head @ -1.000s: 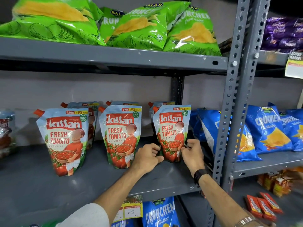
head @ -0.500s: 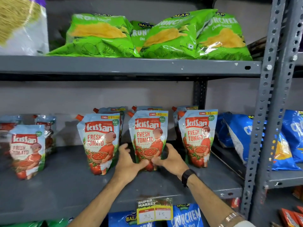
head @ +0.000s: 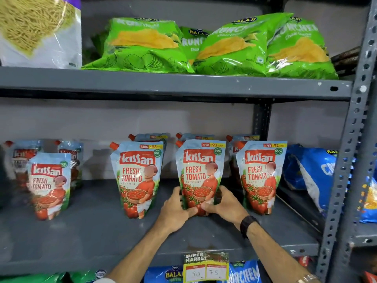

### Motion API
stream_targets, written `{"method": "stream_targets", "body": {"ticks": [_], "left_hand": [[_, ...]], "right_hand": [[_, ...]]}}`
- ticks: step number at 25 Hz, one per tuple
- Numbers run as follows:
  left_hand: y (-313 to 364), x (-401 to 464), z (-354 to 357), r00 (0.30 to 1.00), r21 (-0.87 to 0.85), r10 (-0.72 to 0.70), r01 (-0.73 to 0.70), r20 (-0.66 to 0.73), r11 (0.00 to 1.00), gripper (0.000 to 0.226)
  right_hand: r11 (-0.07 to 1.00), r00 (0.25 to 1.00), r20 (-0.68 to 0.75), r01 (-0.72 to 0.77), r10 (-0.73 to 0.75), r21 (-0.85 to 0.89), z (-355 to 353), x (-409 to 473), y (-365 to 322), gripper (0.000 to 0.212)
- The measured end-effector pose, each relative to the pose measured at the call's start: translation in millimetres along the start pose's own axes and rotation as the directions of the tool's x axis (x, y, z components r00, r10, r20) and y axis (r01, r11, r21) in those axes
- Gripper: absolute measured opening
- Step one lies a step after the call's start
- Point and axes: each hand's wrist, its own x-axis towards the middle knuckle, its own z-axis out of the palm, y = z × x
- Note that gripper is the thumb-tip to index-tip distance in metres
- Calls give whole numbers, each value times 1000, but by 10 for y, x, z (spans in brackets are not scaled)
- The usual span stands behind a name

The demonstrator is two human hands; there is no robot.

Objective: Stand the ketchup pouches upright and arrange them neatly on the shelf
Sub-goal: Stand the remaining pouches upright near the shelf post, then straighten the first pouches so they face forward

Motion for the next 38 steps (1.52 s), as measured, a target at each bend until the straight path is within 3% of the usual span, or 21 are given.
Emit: {"method": "stream_targets", "body": {"ticks": [2, 4, 6, 8, 9, 10, 12, 15, 18, 27, 30, 32, 35, 38], "left_hand": [[-3, -156, -166, 1000, 36, 22, -22, -19, 999, 58], [-48, -378, -414, 980, 56, 103, -95, -169, 994, 26], [-144, -580, -736, 902, 37, 102, -95, -419, 995, 21], [-280, -651, -1060, 784, -27, 28, -57, -620, 998, 36], [-369, -617, -1208, 771, -55, -24, -15, -636, 998, 52], [-463, -541, -1341, 816, -90, -84, 40, -572, 995, 74], [-641, -354, -1476, 939, -126, -154, 120, -308, 985, 107], [-782, -159, -1513, 988, -107, -133, 124, -82, 986, 102], [-867, -81, -1548, 992, -109, -107, 99, -69, 989, 84], [-832, -25, -1493, 997, -33, -46, 44, -61, 999, 81], [-848, -128, -1600, 999, 0, -34, 34, -23, 999, 77], [-910, -241, -1821, 997, 79, -5, 11, -77, 997, 55], [-1121, -440, -2303, 969, 113, 64, -37, -241, 993, 17], [-1366, -593, -2825, 911, 88, 69, -36, -406, 995, 18]], "right_hand": [[998, 979, -197, 48, -57, -48, 23, -172, -99, 53], [981, 907, -377, 153, -187, -119, 94, -388, -208, 40], [964, 933, -254, 229, -256, -132, 293, -473, -406, 45], [974, 974, -24, 226, -226, -23, 607, -400, -552, 28], [982, 979, 76, 186, -188, 29, 779, -327, -621, 25], [983, 971, 157, 172, -179, 61, 940, -260, -696, 40], [983, 958, 228, 157, -175, 95, 1233, -95, -762, 67], [986, 970, 209, 102, -128, 129, 1450, 119, -784, 74], [991, 978, 174, 98, -113, 89, 1515, 156, -798, 64], [998, 985, 161, 57, -60, 20, 1418, 122, -866, 58], [993, 999, 45, 3, 2, -114, 1401, 32, -892, 58], [986, 998, -61, -17, 7, -165, 1384, -99, -949, 58], [998, 998, 31, 48, -47, -41, 1640, -312, -1150, 43], [988, 985, 87, 142, -147, 62, 2220, -388, -1486, 32]]}}
